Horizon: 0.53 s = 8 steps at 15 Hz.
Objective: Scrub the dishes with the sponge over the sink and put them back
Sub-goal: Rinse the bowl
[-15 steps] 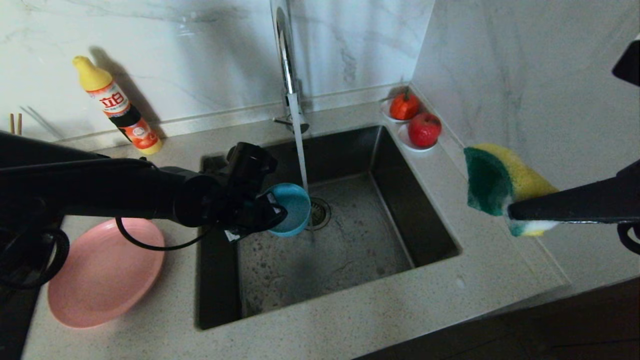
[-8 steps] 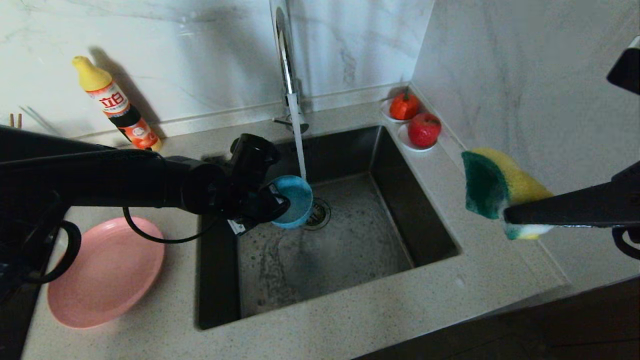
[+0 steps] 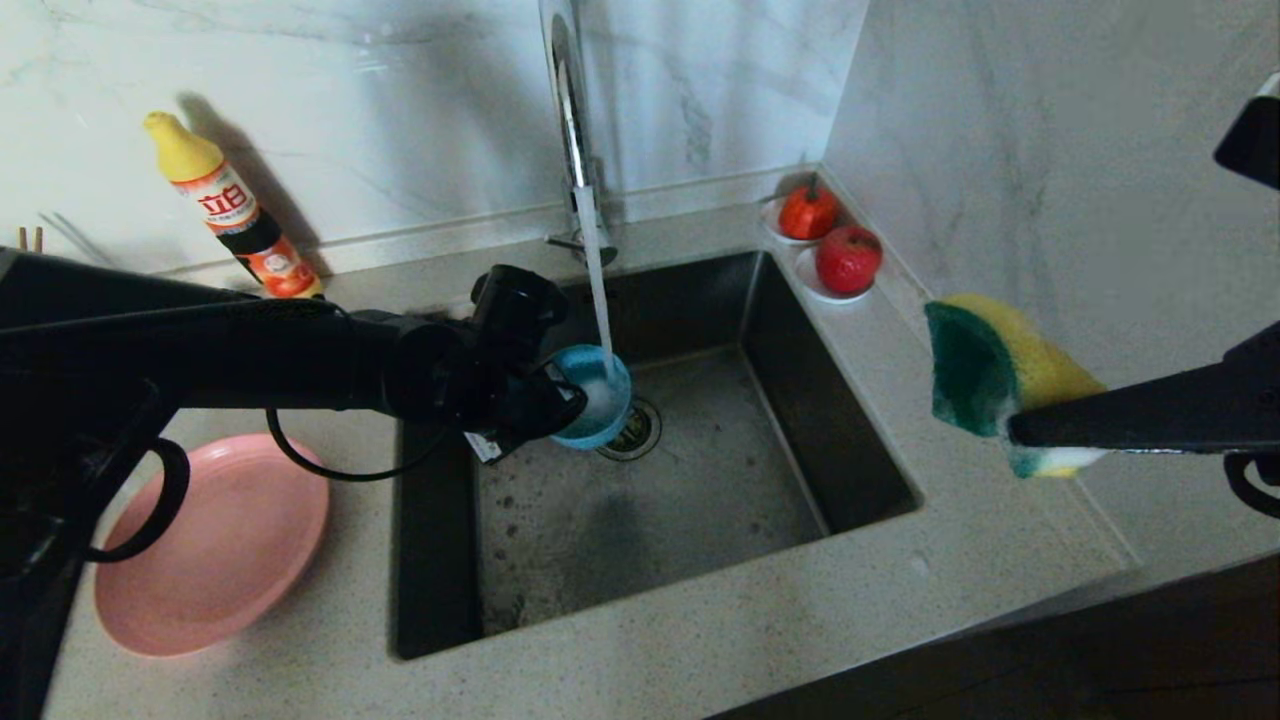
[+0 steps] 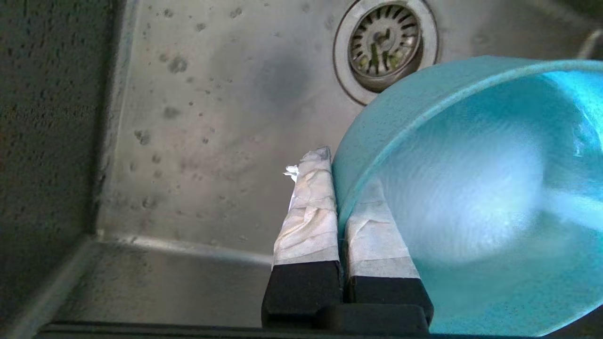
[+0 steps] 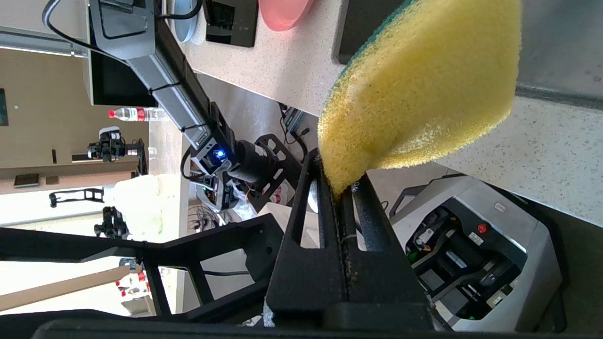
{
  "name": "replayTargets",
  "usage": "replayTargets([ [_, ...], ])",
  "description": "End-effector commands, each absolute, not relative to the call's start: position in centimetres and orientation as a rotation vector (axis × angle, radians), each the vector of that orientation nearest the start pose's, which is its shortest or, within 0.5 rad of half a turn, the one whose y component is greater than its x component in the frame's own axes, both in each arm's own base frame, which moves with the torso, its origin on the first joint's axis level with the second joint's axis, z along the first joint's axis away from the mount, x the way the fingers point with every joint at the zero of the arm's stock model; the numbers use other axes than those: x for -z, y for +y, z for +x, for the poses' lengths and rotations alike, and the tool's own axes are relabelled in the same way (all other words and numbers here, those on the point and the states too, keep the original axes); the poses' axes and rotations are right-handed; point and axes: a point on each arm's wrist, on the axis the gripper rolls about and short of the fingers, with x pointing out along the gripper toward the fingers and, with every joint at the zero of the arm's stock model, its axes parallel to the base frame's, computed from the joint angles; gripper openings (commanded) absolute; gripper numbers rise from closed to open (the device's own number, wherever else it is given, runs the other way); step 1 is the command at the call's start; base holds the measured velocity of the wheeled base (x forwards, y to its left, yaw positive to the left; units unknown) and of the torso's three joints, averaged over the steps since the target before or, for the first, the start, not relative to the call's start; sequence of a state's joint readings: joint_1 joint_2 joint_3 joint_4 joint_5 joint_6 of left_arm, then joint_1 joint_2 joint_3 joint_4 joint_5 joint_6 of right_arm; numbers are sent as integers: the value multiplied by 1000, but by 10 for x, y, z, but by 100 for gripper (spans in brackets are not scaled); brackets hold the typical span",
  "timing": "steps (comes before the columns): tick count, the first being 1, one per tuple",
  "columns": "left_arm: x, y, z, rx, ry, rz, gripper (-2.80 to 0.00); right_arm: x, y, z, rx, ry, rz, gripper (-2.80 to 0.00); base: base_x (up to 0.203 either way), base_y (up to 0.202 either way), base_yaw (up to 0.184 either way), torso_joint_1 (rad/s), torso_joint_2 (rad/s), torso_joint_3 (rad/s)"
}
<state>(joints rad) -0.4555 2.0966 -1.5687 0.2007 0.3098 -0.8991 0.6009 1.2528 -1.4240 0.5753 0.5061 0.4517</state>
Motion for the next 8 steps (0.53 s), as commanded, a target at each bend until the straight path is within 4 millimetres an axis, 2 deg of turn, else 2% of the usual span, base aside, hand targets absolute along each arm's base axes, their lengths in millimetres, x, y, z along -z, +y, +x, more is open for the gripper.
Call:
replayTargets([
  [1, -168, -176, 374, -185, 696, -583, -280, -350, 98, 123, -978, 666, 381, -280, 0, 0, 0, 0, 0, 0],
  [4, -172, -170, 364, -197, 714, -569, -280, -350, 98, 123, -978, 666, 381, -280, 0, 0, 0, 0, 0, 0],
  [8, -180, -159, 340, -194, 727, -535, -280, -351, 97, 122, -980, 664, 381, -280, 0, 0, 0, 0, 0, 0],
])
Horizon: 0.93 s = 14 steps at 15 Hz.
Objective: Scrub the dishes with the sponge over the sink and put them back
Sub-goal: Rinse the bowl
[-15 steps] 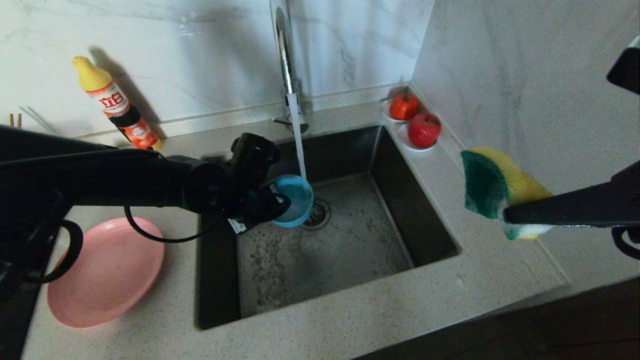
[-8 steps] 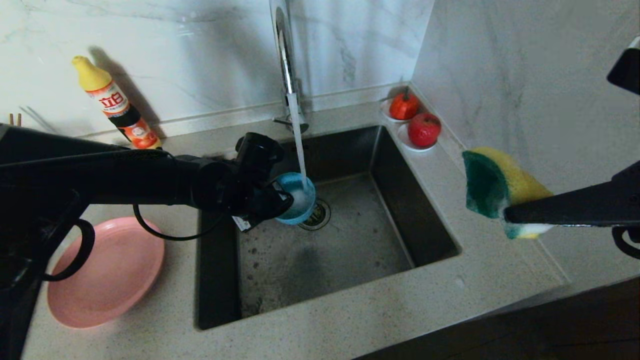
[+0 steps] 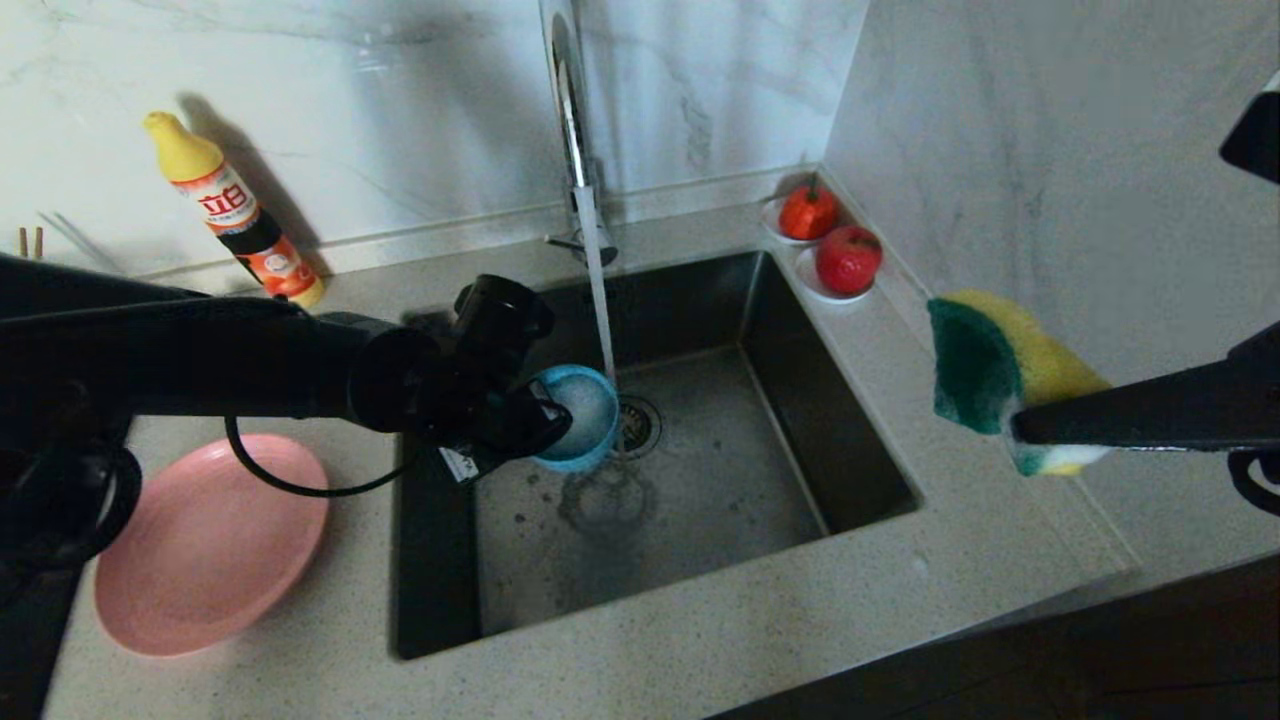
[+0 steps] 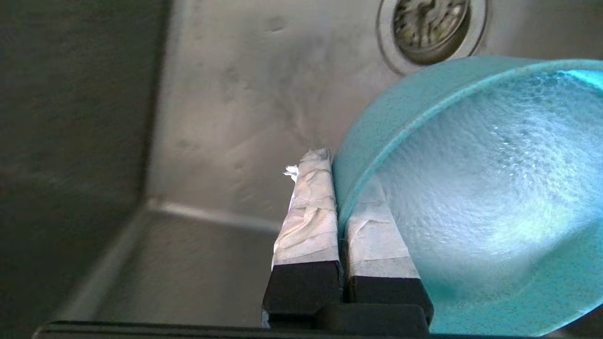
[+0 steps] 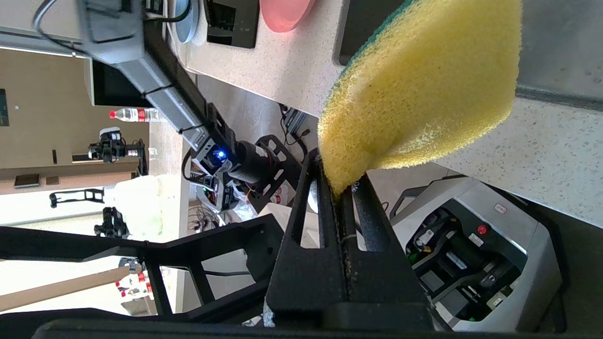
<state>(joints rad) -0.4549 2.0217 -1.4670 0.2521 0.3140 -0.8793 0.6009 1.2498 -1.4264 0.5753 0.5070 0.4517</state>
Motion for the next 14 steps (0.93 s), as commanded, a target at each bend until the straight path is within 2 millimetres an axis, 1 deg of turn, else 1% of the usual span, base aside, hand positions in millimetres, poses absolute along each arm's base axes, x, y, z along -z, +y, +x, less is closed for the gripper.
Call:
replayTargets([
  [1, -182, -155, 332, -191, 731, -503, -280, -351, 97, 122, -983, 664, 381, -280, 0, 0, 0, 0, 0, 0],
  [3, -193, -145, 314, -190, 696, -443, -280, -351, 97, 121, -984, 662, 381, -280, 0, 0, 0, 0, 0, 0],
  [7, -231, -124, 275, -197, 568, -348, -280, -347, 95, 119, -976, 672, 383, -280, 0, 0, 0, 0, 0, 0],
  [8, -233, -119, 268, -221, 547, -313, -280, -347, 93, 116, -977, 671, 383, -280, 0, 0, 0, 0, 0, 0],
  [9, -231, -117, 264, -232, 527, -287, -280, -346, 93, 116, -976, 672, 384, -280, 0, 0, 0, 0, 0, 0],
  [14, -228, -115, 265, -187, 275, -175, -280, -346, 91, 114, -970, 676, 389, -280, 0, 0, 0, 0, 0, 0],
])
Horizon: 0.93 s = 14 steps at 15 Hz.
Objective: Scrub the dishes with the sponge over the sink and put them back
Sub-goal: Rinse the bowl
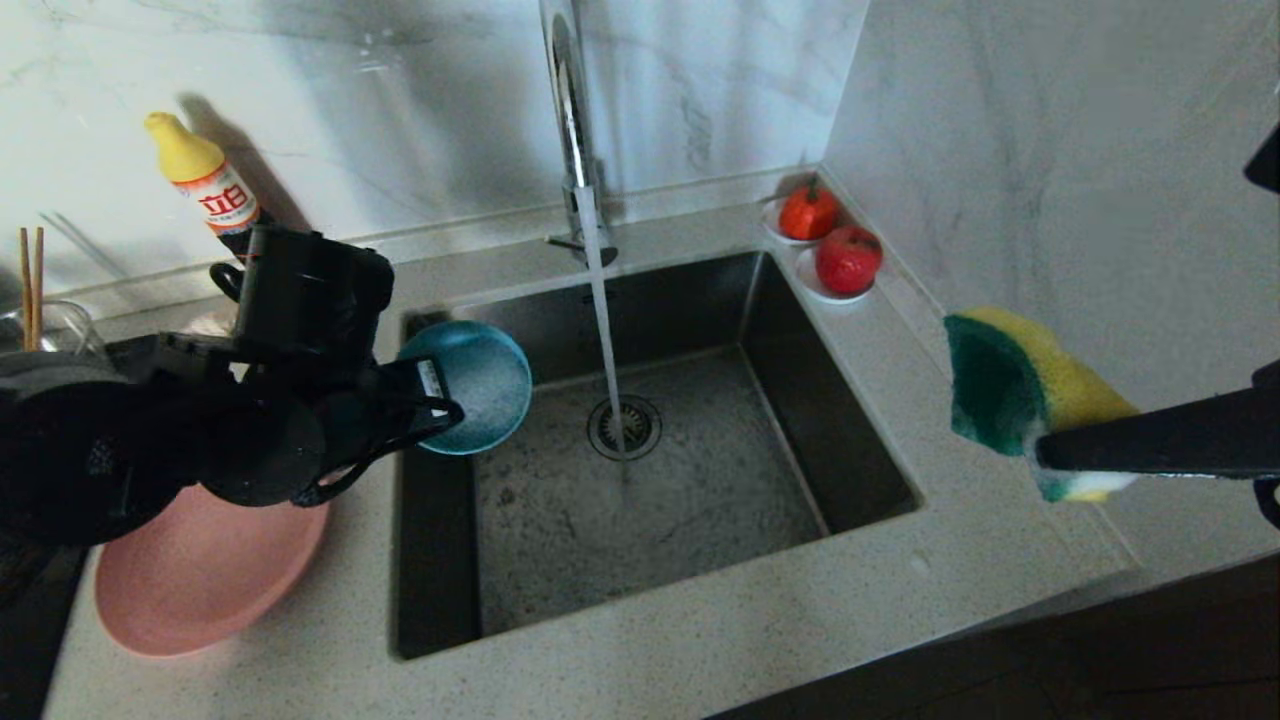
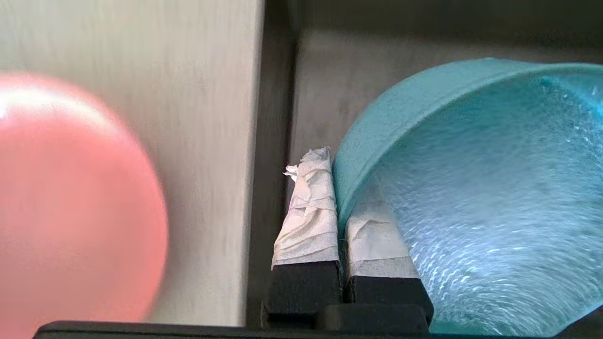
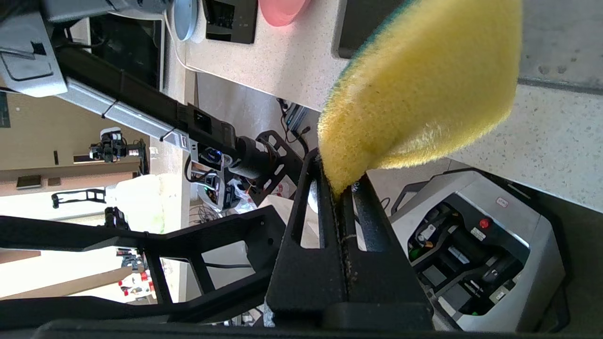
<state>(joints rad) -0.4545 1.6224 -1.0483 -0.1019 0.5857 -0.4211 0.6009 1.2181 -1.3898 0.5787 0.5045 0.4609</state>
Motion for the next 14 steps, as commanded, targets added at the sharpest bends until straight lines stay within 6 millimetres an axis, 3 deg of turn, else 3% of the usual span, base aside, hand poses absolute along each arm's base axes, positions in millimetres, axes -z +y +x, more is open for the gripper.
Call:
replayTargets([
  [1, -227, -116, 265, -172, 223, -145, -280, -345, 91, 114, -969, 679, 388, -280, 0, 0, 0, 0, 0, 0],
  [7, -221, -118, 269, -142, -65, 34, -280, -340, 93, 116, -964, 695, 383, -280, 0, 0, 0, 0, 0, 0],
  [14, -219, -120, 273, -159, -210, 105, -280, -339, 93, 116, -965, 698, 381, -280, 0, 0, 0, 0, 0, 0],
])
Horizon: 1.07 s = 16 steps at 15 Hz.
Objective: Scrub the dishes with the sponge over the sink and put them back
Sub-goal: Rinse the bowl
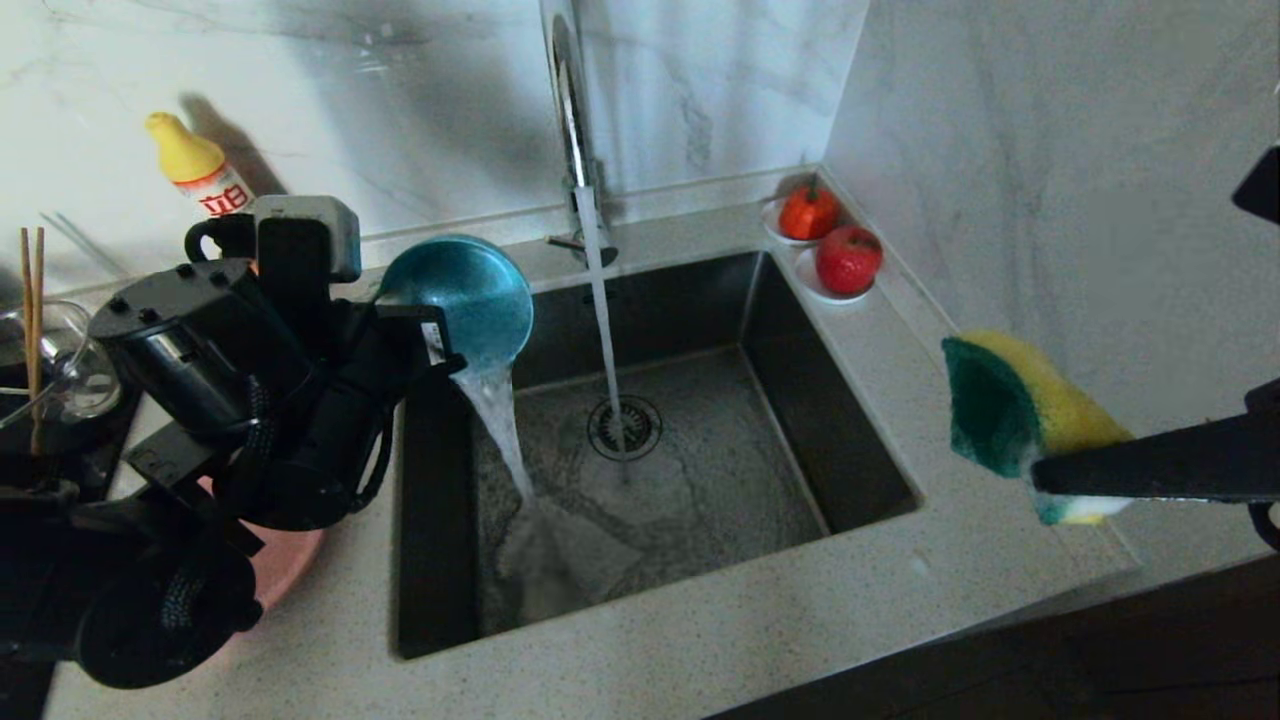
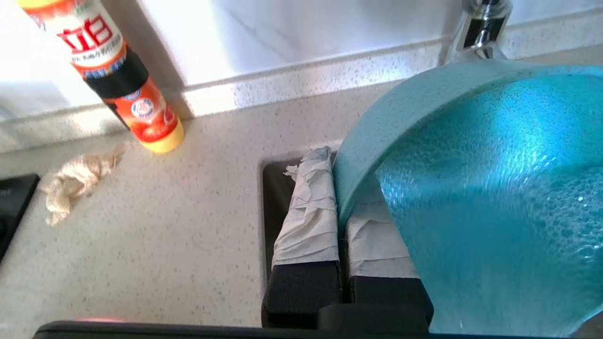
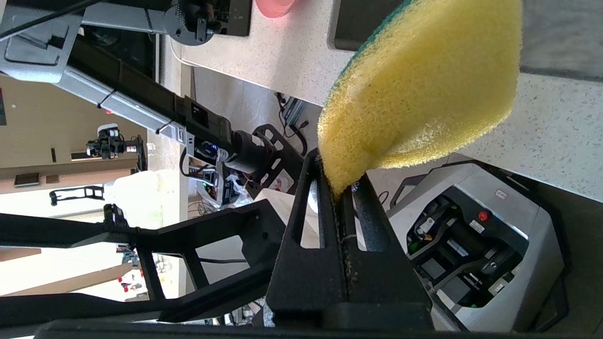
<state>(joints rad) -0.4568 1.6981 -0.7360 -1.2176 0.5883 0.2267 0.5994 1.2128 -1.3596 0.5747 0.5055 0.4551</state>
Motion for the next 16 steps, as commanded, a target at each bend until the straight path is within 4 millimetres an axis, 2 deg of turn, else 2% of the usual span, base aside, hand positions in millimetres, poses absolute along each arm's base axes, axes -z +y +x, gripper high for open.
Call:
replayTargets([
  [1, -222, -120, 271, -165, -247, 110, -280, -339, 93, 117, -965, 700, 381, -280, 0, 0, 0, 0, 0, 0],
  [4, -230, -120, 268, -194, -374, 133, -280, -338, 95, 119, -964, 702, 381, -280, 0, 0, 0, 0, 0, 0],
  [6, -228, -121, 269, -171, -396, 190, -280, -338, 96, 120, -968, 694, 382, -280, 0, 0, 0, 0, 0, 0],
  [9, -241, -118, 262, -176, -439, 173, -280, -339, 95, 120, -968, 689, 382, -280, 0, 0, 0, 0, 0, 0],
  [16, -276, -110, 232, -164, -554, 167, -280, -342, 93, 117, -972, 676, 385, -280, 0, 0, 0, 0, 0, 0],
])
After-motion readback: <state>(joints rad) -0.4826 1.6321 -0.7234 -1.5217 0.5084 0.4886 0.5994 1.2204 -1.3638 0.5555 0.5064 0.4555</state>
